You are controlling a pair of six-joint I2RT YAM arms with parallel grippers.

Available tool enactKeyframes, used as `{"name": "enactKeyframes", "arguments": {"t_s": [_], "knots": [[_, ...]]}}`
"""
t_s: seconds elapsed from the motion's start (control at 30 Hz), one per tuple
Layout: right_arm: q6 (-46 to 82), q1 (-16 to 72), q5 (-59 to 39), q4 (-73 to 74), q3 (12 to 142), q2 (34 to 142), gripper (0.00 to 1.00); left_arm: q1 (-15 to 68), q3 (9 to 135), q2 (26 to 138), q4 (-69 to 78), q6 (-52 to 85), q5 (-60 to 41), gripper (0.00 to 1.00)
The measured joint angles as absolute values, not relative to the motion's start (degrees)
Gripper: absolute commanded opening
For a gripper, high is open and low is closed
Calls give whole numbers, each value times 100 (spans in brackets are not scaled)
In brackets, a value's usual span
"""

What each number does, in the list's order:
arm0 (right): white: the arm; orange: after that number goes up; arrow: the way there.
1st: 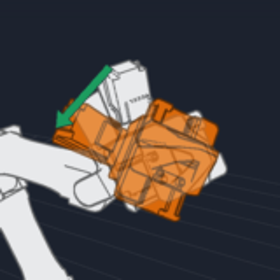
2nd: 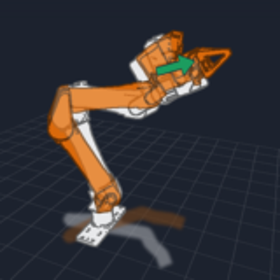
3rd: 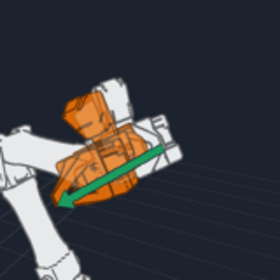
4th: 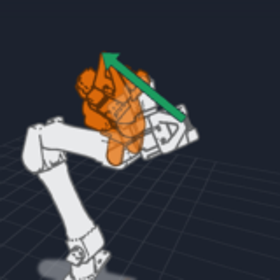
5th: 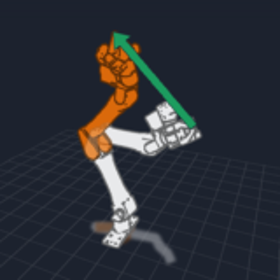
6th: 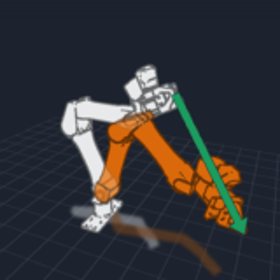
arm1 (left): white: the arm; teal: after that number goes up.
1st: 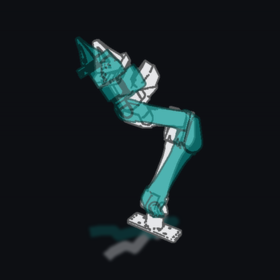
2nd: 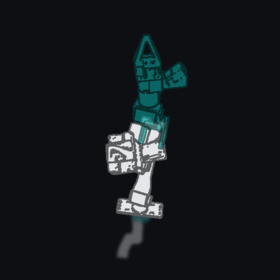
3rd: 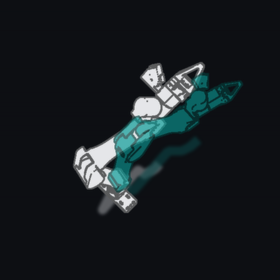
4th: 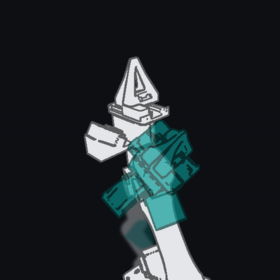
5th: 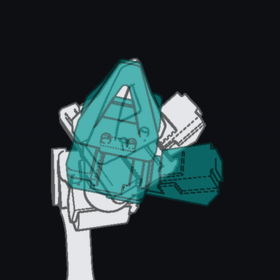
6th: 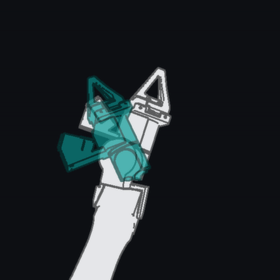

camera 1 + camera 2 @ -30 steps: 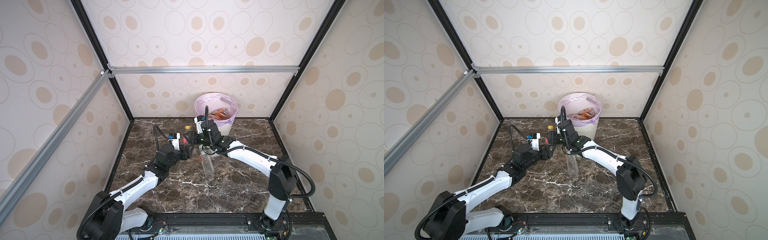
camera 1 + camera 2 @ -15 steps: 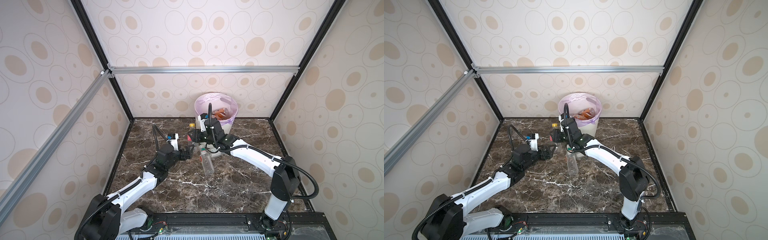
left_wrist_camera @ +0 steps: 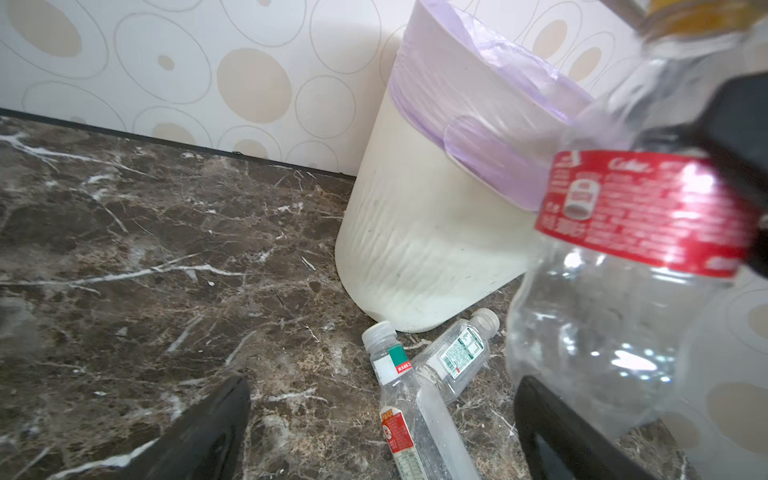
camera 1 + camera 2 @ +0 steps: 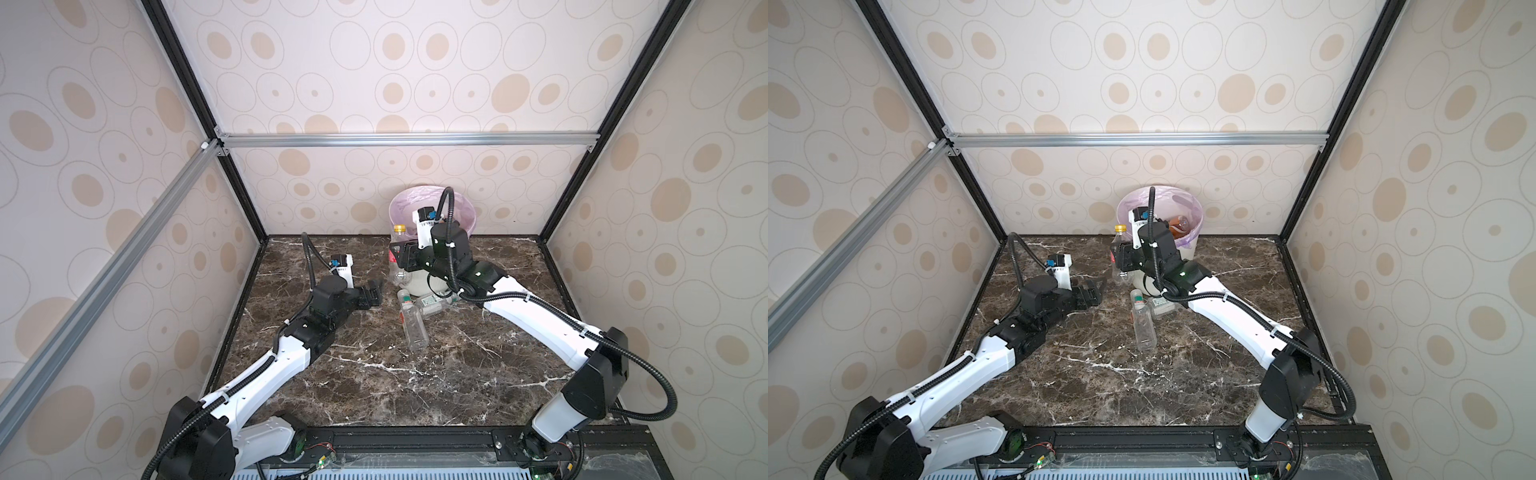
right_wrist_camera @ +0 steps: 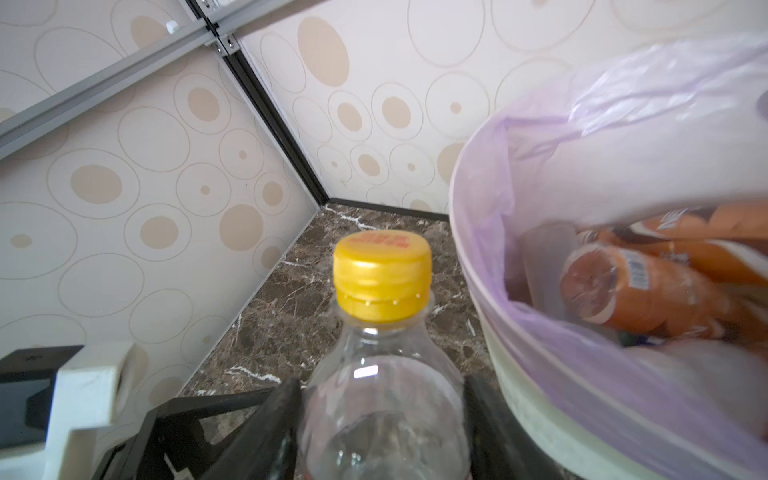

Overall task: Throw the plastic bottles in the bin
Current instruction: 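Lift the Coke bottle high with the right gripper while the left releases it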

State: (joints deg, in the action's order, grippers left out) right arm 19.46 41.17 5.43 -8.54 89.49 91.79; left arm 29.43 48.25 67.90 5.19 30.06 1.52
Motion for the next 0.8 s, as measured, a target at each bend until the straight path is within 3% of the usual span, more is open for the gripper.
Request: {"name": "enactKeyframes", "arguments": {"t_s": [0.33, 0.8], "knots": [[921, 3616, 1507, -360, 9323, 8178, 38, 2943, 5389, 7196, 32, 2755, 154, 99], [-591, 3273, 2657, 2388, 8670, 6969, 38, 2943, 5511, 7194, 86, 2733, 5, 99]]}}
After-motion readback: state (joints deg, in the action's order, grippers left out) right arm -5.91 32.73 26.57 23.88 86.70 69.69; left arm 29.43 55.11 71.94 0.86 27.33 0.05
